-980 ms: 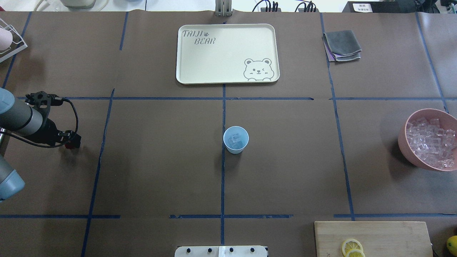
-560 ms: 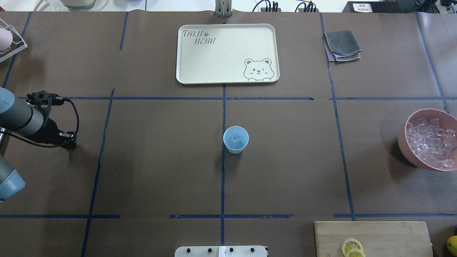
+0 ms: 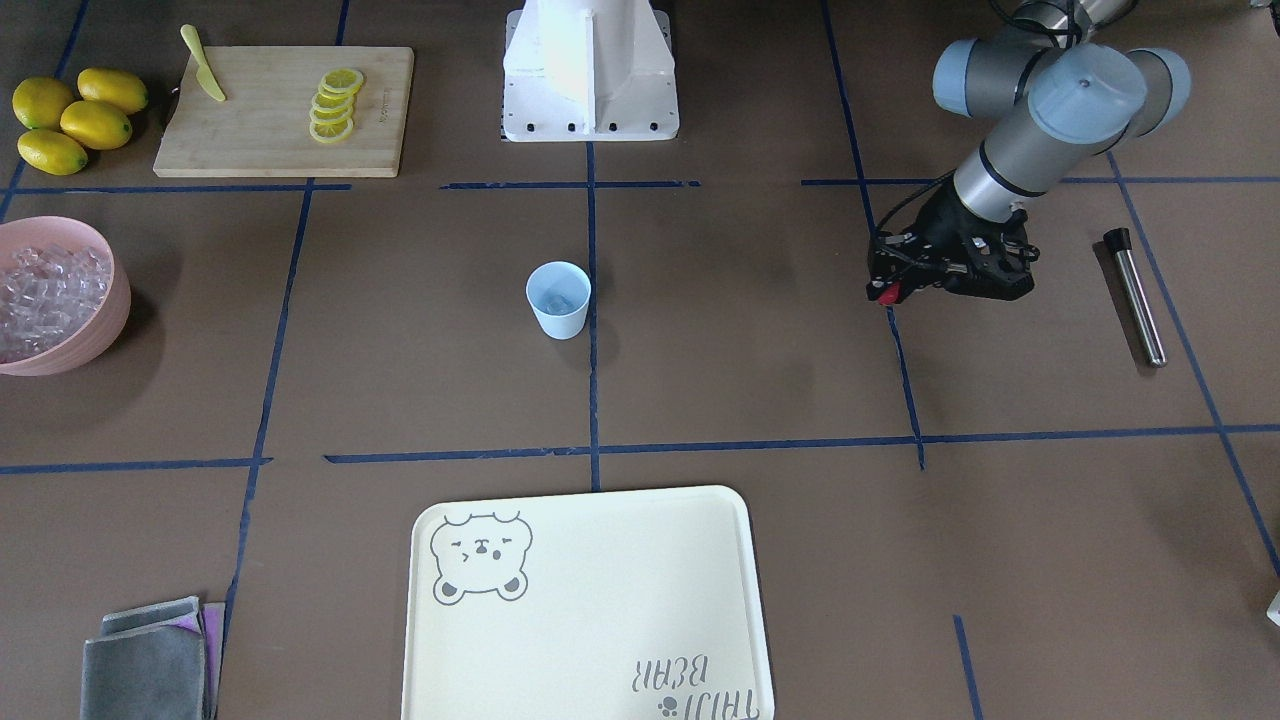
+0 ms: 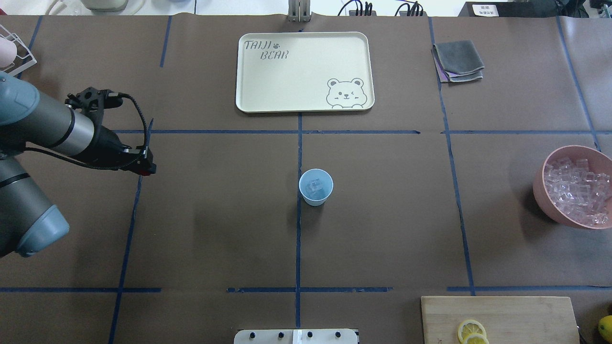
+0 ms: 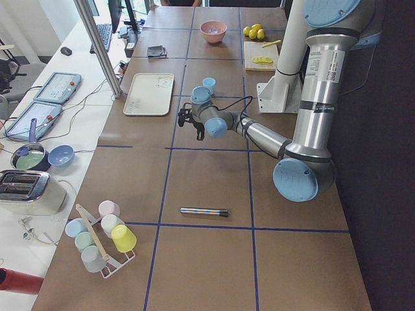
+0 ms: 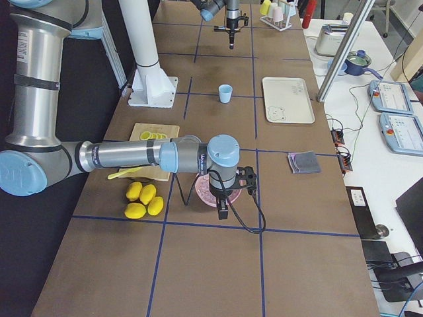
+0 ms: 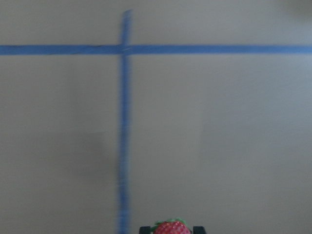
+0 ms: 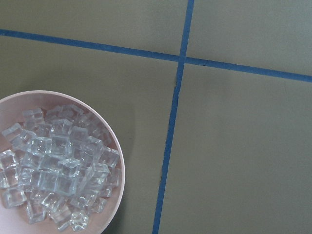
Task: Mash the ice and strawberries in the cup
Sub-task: 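Carry the strawberry with the left gripper over the light-blue cup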
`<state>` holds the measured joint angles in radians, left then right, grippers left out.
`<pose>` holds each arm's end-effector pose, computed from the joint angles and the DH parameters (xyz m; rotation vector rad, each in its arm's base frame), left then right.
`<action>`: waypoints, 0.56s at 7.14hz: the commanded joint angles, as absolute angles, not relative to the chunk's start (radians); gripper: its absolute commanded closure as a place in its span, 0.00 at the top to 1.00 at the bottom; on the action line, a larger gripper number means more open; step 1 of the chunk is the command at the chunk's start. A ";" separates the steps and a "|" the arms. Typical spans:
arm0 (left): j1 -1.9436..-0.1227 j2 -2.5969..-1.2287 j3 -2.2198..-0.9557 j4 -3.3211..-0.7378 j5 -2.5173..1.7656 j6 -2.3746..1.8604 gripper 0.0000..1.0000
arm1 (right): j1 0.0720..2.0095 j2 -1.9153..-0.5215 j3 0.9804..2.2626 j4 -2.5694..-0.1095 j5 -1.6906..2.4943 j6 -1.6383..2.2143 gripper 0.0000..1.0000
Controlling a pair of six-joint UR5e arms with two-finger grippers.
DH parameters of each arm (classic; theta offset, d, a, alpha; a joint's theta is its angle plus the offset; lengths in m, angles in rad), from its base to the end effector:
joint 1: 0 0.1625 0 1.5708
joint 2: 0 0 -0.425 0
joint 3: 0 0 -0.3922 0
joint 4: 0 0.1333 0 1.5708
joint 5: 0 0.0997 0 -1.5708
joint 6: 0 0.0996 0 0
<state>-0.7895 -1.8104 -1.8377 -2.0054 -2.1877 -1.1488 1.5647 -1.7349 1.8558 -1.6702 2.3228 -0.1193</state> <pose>0.3464 -0.4567 0.3524 0.0494 1.0687 -0.0417 0.0627 -0.4215 0.6051 0.0630 -0.7501 -0.1275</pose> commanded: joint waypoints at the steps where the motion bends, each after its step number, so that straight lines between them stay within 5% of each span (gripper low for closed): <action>1: -0.660 -2.019 -1.820 -2.002 -2.148 -1.418 0.00 | 1.565 -1.735 1.858 -1.667 2.325 -0.118 1.00; 4: -0.539 -2.236 -1.665 -2.011 -1.927 -1.460 0.00 | 1.563 -1.735 1.855 -1.667 2.326 -0.118 1.00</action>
<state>-0.5688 -2.1557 -1.7317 -2.0052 -1.9843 -1.4501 1.5635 -1.7349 1.8559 -1.6675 2.3254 -0.1181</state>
